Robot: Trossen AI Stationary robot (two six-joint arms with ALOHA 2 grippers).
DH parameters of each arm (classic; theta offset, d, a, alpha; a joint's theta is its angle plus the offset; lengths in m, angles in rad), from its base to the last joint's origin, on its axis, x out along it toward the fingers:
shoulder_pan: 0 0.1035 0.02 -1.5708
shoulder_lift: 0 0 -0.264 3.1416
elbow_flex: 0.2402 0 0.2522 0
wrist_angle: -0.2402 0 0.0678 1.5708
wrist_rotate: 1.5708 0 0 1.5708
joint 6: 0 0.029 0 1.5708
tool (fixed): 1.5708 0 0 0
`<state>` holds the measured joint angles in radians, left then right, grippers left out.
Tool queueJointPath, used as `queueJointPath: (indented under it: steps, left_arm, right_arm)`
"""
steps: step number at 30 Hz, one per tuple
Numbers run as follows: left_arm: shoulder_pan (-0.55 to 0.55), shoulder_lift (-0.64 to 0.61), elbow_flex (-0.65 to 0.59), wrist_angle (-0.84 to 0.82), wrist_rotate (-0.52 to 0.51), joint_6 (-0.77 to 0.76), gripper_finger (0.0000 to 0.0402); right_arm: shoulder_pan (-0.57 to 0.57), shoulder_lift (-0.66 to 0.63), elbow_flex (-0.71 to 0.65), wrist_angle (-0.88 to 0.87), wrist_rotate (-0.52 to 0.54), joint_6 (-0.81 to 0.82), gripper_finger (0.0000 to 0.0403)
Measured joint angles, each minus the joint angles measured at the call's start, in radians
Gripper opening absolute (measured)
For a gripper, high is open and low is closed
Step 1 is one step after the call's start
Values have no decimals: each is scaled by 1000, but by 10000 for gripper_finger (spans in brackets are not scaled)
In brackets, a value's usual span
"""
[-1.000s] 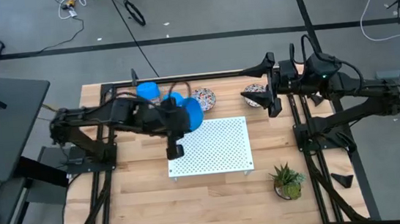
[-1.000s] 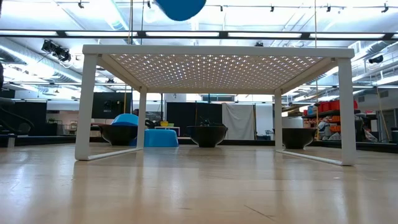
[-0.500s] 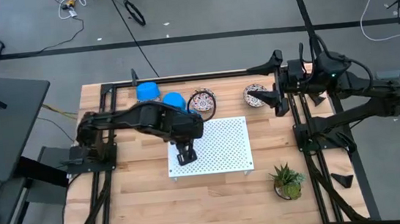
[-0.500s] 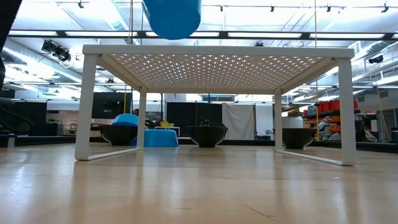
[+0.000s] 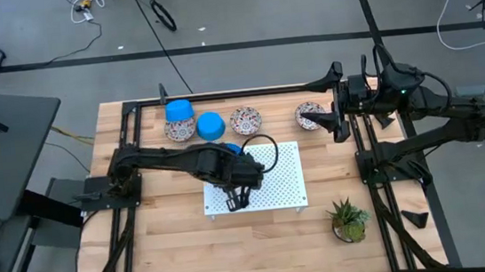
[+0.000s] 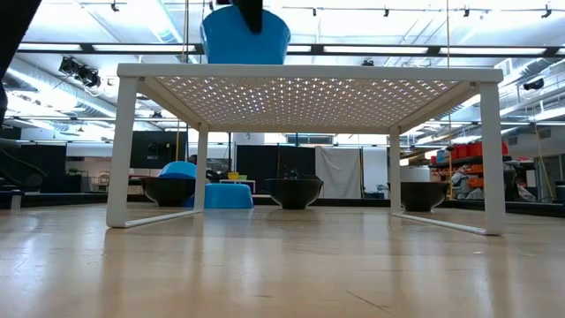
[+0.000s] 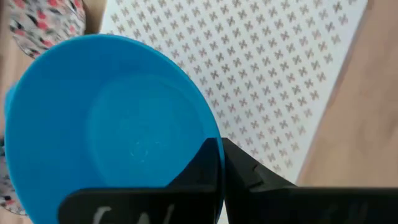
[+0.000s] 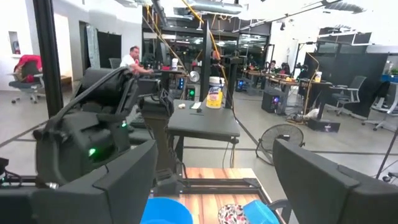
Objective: Pick & Place Mini bowls
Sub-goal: Put the right blue bowl on the shelf
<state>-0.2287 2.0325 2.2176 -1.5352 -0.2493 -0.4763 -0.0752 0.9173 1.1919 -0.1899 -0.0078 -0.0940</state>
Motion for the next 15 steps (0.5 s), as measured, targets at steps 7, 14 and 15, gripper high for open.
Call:
queueJointPath:
  steps: [7, 14, 15]
  left_arm:
    - [-22, 33, 0, -6, -17, -38, 4]
    - [-22, 74, -2, 1, -16, -40, 4]
    - [-22, 80, 0, 10, -17, -43, 4]
  right_arm:
    - [0, -2, 0, -16, 0, 1, 321]
    - [0, -2, 0, -19, 0, 3, 321]
    - [0, -2, 0, -22, 0, 3, 321]
